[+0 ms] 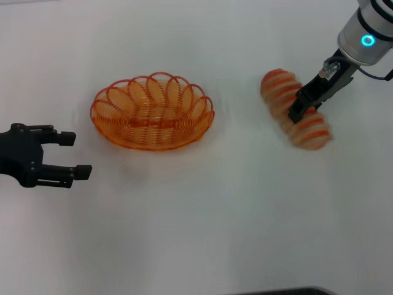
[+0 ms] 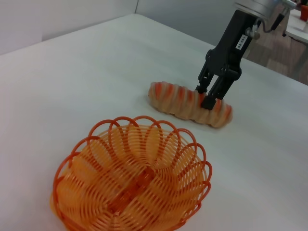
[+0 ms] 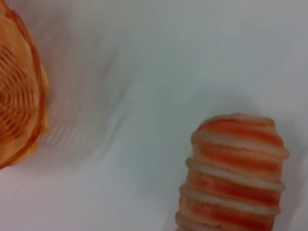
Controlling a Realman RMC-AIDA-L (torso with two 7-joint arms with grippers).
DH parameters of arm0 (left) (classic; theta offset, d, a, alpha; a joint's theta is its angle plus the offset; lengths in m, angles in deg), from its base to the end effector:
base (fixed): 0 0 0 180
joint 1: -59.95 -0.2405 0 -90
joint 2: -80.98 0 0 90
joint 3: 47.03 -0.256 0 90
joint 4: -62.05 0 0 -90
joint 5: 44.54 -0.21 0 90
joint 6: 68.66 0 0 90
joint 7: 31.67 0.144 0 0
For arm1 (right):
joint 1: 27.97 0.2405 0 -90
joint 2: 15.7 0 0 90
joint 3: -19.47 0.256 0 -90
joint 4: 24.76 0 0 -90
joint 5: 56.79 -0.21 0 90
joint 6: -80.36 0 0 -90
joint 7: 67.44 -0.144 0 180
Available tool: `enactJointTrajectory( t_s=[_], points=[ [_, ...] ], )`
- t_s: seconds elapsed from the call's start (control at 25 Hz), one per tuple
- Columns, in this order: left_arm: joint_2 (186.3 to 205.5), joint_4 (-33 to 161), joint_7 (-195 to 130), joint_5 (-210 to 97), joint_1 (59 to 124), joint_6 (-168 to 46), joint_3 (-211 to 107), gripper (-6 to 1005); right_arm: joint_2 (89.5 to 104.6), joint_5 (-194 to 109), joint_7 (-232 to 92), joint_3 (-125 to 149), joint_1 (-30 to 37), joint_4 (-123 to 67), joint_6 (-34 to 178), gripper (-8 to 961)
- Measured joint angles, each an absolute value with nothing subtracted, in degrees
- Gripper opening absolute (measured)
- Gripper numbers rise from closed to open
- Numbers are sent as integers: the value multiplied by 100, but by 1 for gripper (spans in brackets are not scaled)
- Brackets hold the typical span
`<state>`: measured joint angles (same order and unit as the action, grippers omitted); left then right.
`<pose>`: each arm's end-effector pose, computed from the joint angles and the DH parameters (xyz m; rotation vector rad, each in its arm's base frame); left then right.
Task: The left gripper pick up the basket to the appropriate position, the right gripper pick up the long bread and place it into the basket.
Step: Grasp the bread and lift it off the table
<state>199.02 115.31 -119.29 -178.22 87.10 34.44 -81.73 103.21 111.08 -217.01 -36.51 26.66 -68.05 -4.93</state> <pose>-0.2902 0.2964 0.0439 -2.8878 -0.7212 -0.3118 0.2136 0.4016 -0.0052 -2.3632 1.3250 -0.6858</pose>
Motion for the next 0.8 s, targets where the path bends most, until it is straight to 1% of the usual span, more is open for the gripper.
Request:
enactJointTrajectory(
  t_s=[0.8],
  points=[
    [19902,11531,-11929,-17822,8710,3444,-8210,853,10288,11077,-21628,-3627,2602,-6930,-630,387]
  ],
)
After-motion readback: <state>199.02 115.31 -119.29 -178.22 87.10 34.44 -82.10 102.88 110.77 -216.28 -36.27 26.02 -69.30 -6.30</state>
